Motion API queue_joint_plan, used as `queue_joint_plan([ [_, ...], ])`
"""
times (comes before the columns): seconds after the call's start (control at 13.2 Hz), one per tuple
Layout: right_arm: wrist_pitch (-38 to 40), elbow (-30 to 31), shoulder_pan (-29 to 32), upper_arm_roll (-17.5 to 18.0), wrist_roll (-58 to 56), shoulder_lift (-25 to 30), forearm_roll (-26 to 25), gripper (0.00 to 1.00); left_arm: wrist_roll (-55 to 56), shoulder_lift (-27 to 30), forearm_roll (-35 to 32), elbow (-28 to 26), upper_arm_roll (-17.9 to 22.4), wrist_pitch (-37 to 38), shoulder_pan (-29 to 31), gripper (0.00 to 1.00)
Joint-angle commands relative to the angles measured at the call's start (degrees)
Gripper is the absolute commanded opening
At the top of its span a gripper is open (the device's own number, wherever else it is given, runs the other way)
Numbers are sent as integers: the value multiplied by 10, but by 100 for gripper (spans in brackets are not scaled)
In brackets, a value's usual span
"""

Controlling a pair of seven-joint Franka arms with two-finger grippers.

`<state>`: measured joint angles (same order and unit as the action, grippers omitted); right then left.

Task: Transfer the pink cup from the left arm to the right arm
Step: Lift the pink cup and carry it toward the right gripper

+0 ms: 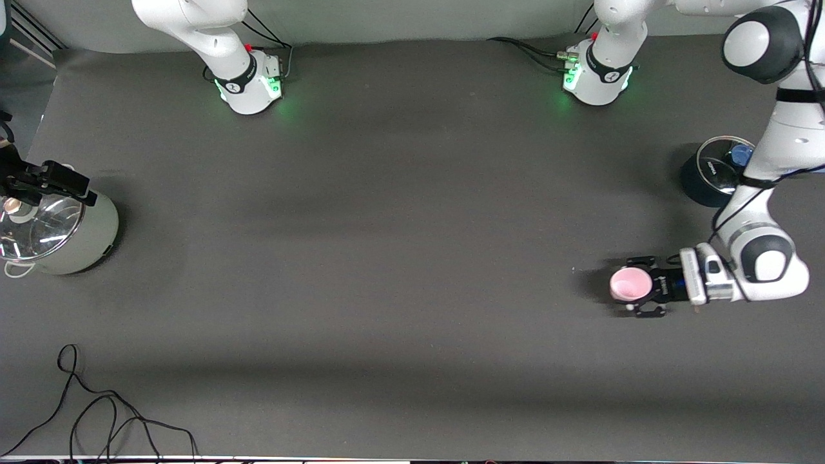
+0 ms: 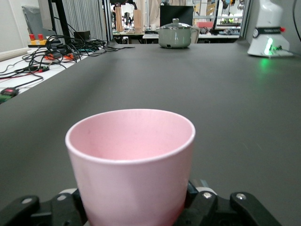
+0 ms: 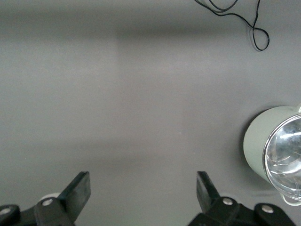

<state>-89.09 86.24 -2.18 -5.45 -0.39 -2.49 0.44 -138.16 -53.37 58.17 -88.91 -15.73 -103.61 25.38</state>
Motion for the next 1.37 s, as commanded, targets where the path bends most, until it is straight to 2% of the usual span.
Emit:
queue_joint_plan([
  [0.0, -4, 0, -3, 0, 8, 3, 5, 100, 81, -4, 62, 38, -1, -48, -81, 0],
  [0.23, -4, -2, -3, 0, 8, 1, 7, 100, 131, -5, 125, 65, -27, -158, -154, 0],
  [0.46, -4, -3, -3, 0, 9, 1, 7, 100, 211, -7, 146, 100, -103, -308, -196, 0],
  [1.06, -4, -14, -5, 5, 10, -2, 11, 100, 397, -6, 141, 217, -105, -531, -385, 0],
  [1.29, -4, -24, -5, 5, 10, -10, 11, 100, 438, -5, 127, 235, -103, -607, -443, 0],
])
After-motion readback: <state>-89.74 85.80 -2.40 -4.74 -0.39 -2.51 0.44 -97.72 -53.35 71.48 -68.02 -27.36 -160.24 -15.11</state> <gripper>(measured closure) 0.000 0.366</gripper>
